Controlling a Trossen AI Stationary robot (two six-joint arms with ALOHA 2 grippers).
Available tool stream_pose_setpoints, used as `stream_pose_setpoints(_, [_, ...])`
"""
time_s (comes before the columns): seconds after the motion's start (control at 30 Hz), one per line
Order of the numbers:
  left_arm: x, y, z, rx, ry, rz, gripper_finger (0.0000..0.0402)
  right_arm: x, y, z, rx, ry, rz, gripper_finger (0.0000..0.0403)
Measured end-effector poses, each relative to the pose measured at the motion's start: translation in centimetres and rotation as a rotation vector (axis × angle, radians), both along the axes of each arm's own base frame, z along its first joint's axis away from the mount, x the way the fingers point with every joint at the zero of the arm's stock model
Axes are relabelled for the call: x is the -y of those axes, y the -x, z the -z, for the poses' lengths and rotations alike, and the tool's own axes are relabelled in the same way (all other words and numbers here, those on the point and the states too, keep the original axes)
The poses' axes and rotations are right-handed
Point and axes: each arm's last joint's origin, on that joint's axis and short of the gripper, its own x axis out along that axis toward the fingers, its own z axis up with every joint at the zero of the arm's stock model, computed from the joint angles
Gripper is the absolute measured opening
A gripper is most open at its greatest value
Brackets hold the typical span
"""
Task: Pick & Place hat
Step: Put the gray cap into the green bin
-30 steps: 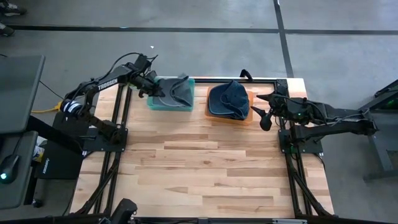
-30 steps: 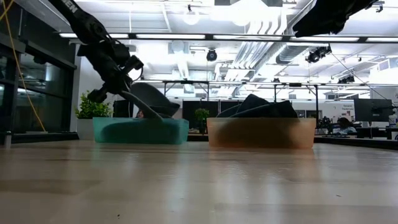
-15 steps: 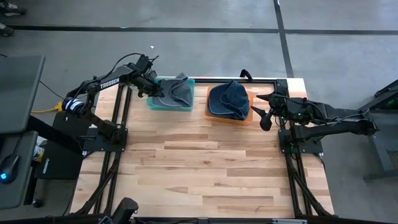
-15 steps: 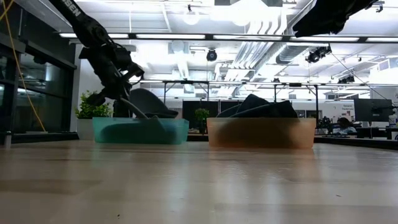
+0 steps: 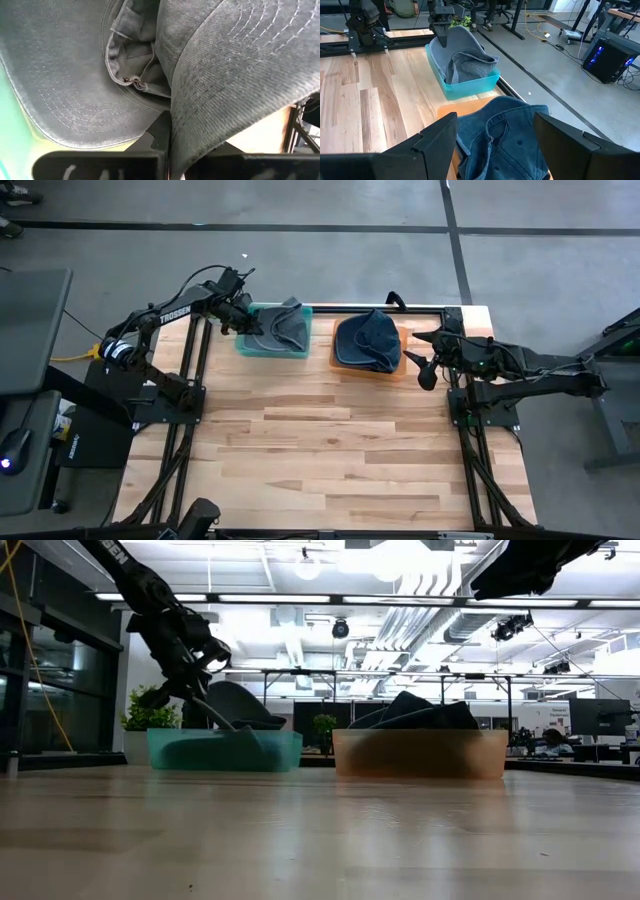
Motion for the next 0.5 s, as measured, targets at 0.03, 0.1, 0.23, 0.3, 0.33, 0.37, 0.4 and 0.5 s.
stream_pose_setpoints(0.03, [0.00,0.00,0.00,0.000,0.000,0.000,0.0021,0.00,0.00,0.00,0.000,0.000,0.000,0.0257])
stream_pose_setpoints(0.1, [-0.01,0.01,0.01,-0.004,-0.004,0.000,0.0021,0.00,0.00,0.00,0.001,-0.001,0.000,0.0257])
stream_pose_setpoints(0.23, [-0.03,0.02,0.02,-0.014,-0.015,0.002,0.0022,0.00,0.00,0.01,0.000,-0.002,0.000,0.0257])
stream_pose_setpoints(0.3, [0.07,-0.13,0.04,-0.025,-0.022,0.005,0.0028,0.00,0.01,0.04,-0.003,-0.002,0.000,0.0257])
stream_pose_setpoints(0.33, [0.13,-0.23,0.05,-0.033,-0.028,0.006,0.0035,0.00,0.02,0.06,-0.006,-0.002,0.000,0.0257])
stream_pose_setpoints(0.37, [0.21,-0.35,0.07,-0.046,-0.036,0.006,0.0045,0.00,0.03,0.08,-0.008,-0.002,0.000,0.0257])
stream_pose_setpoints(0.4, [0.29,-0.47,0.09,-0.059,-0.043,0.005,0.0057,0.00,0.03,0.09,-0.009,-0.002,-0.001,0.0257])
stream_pose_setpoints(0.5, [0.59,-0.91,0.14,-0.094,-0.062,0.004,0.0104,0.00,0.05,0.13,-0.014,-0.002,0.000,0.0257])
